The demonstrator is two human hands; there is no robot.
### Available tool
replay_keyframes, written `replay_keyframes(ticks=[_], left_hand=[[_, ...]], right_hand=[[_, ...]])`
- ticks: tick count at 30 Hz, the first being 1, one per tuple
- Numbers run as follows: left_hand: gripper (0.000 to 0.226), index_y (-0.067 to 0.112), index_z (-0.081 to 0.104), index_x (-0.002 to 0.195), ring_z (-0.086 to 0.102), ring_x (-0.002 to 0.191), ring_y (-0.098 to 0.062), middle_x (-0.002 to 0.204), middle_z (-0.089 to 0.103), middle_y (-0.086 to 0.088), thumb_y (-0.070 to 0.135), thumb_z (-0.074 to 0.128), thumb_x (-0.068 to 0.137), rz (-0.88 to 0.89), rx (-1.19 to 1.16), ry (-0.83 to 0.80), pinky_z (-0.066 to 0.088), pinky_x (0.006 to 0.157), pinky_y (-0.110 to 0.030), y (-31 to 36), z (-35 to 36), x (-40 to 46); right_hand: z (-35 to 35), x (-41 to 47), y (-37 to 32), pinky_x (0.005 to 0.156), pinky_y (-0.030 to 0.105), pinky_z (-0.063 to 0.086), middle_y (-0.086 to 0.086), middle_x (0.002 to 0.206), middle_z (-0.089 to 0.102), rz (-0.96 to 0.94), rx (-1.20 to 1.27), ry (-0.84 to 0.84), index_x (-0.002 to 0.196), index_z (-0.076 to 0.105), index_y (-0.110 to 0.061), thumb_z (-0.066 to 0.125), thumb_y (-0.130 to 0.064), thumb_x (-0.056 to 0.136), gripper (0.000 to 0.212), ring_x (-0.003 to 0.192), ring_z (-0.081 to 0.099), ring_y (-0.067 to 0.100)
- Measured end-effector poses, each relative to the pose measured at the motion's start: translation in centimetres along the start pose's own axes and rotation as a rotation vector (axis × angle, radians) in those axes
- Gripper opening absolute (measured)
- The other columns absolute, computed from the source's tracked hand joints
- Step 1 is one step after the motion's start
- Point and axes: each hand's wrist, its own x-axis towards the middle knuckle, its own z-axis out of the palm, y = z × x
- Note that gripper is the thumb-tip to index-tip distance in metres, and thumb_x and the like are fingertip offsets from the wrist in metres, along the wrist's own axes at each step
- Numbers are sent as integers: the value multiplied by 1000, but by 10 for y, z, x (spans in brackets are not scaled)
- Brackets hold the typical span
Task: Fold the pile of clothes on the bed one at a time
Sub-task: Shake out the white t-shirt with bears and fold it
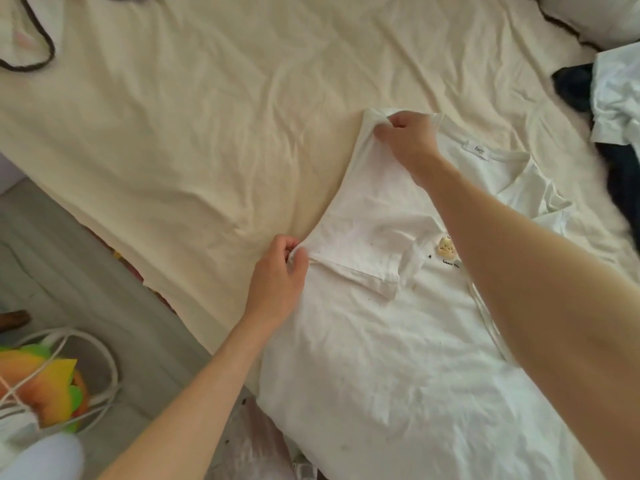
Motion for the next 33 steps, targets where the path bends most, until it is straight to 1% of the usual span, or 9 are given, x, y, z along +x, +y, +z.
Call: replay_keyframes(ticks=[4, 8, 11, 13, 18, 20, 23, 27, 33], left_hand=[[21, 18, 55, 99, 52, 72, -8, 79, 57, 10, 37, 56, 91, -34, 34, -97, 38, 65, -24, -7, -6, -2], [14, 28, 58, 88, 58, 74, -6, 81, 62, 13, 41, 63, 85, -167, 49, -261, 42, 63, -24, -21, -16, -16], [12, 31, 61, 92, 64, 86, -9, 92, 68, 11, 33, 68, 83, -239, -41, -338, 51, 73, -29, -41, -23, -33], [15, 37, 60, 90, 65, 84, -1, 89, 67, 18, 33, 71, 81, -274, -48, -394, 51, 68, -19, -55, -29, -46], [13, 31, 64, 90, 65, 76, 8, 77, 69, 27, 30, 73, 80, -430, -44, -651, 47, 58, -6, -94, -33, -85], [18, 24, 66, 98, 65, 78, 7, 80, 70, 23, 24, 73, 81, -461, -74, -636, 48, 61, -7, -108, -27, -103], [21, 17, 67, 98, 62, 76, 7, 83, 68, 16, 14, 74, 79, -476, -67, -517, 48, 61, -8, -124, -19, -128], [12, 25, 66, 86, 62, 67, 10, 65, 66, 25, 17, 74, 80, -496, 26, -553, 44, 56, -6, -142, -23, -163], [13, 27, 63, 93, 64, 77, 11, 78, 69, 26, 22, 69, 83, -434, -21, -397, 46, 63, -6, -161, -22, -219]], right_hand=[[12, -19, 9, 101, 33, 40, 3, 125, 55, -71, -110, 161, 125, 54, -13, 52, -28, 94, 35, 118, 50, 20], [38, -107, 38, 115, 42, 19, 9, 150, 35, -313, -294, 276, 143, 39, -12, 44, -29, 98, 48, 141, 27, 26], [62, -176, 75, 116, 51, 11, 10, 155, 26, -328, -417, 70, 145, 36, -14, 47, -27, 97, 51, 145, 18, 29], [69, -208, 101, 117, 51, 9, 9, 158, 17, -260, -492, -49, 149, 27, -17, 45, -30, 98, 55, 147, 10, 27], [55, -266, 150, 118, 44, 2, 9, 158, 16, -221, -520, -128, 149, 28, -18, 41, -32, 100, 53, 146, 2, 21], [44, -290, 170, 118, 43, 2, 8, 158, 16, -184, -550, -163, 149, 27, -19, 41, -31, 100, 52, 145, 1, 19], [24, -325, 198, 119, 44, 8, 9, 157, 19, -92, -536, -144, 148, 29, -18, 45, -26, 99, 53, 146, 8, 23], [-3, -365, 235, 118, 44, 13, 11, 154, 27, 25, -504, -63, 144, 38, -12, 51, -19, 96, 50, 145, 18, 26], [-55, -416, 307, 108, 53, 29, 23, 141, 44, 216, -452, 173, 129, 53, 3, 59, -7, 89, 41, 133, 38, 38]])
